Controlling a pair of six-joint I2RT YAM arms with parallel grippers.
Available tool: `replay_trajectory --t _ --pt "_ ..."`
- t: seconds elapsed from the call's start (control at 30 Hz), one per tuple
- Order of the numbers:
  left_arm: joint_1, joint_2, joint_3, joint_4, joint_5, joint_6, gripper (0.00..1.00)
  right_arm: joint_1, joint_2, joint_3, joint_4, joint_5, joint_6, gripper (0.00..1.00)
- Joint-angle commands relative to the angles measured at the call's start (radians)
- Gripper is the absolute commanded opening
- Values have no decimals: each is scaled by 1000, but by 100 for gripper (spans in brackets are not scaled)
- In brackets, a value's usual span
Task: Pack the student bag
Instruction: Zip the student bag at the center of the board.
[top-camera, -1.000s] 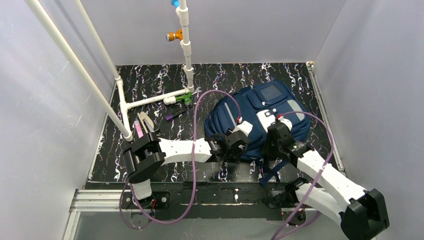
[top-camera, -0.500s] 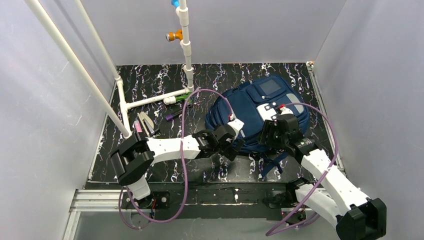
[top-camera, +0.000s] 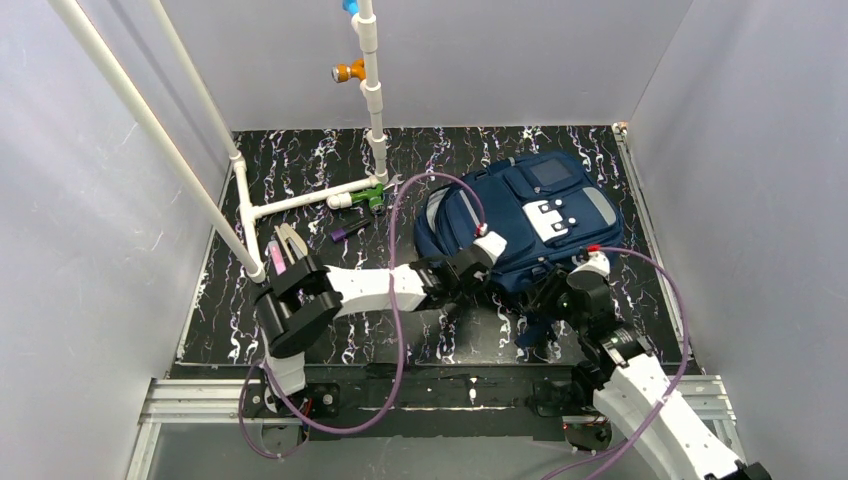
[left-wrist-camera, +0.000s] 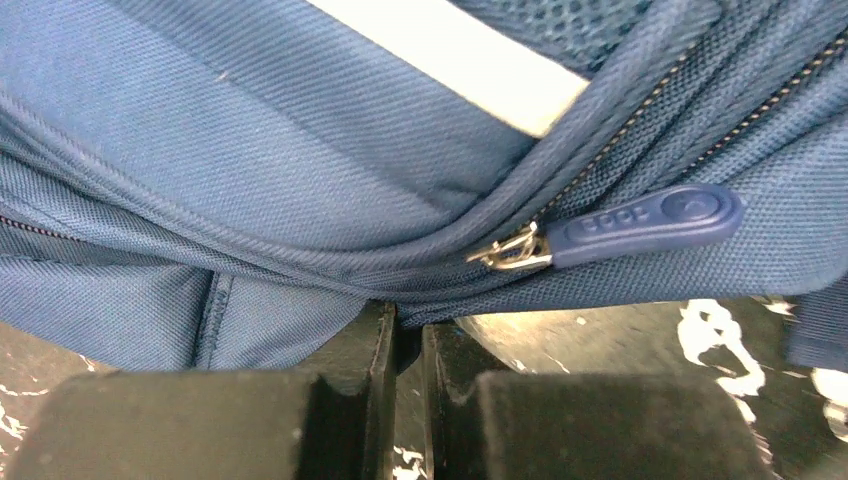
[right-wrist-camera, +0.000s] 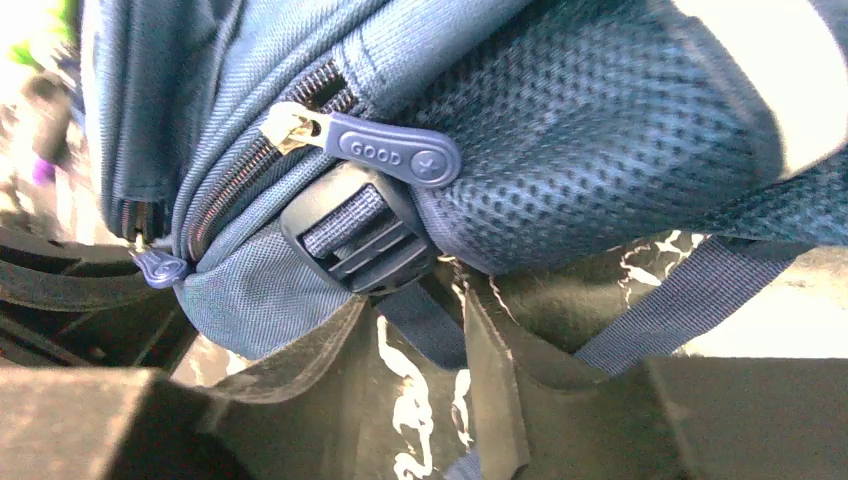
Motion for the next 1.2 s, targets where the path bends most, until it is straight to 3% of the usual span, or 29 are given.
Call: replay_trajectory --t 0.0,0.23,0.4,0.53,0.63,0.7,0.83,1.0,1.07,1.17 --pt "60 -234 -2 -39 217 -170 0 -2 -173 3 61 95 148 42" --pt "82 -304 34 -79 339 -246 0 -2 -331 -22 13 183 412 31" --pt "82 -312 65 -80 407 -279 0 -2 -308 6 -14 173 523 40" --pt "82 -314 82 -81 425 -297 0 -2 -284 29 -61 141 587 40" --pt "82 -319 102 -92 432 -297 0 -2 -255 72 -74 132 393 37" --pt "82 -330 122 -118 421 -290 0 -2 -209 128 -160 156 270 46" --pt "81 -362 167 -157 383 -254 0 -2 -142 165 -52 59 -113 57" --pt "86 -364 247 -218 331 -217 0 -2 -87 247 20 -47 -338 68" --pt "94 -360 278 -233 316 -202 0 -2 -87 239 88 -62 -403 77" --pt "110 -346 325 -256 318 -198 0 -2 -59 245 95 -79 -454 80"
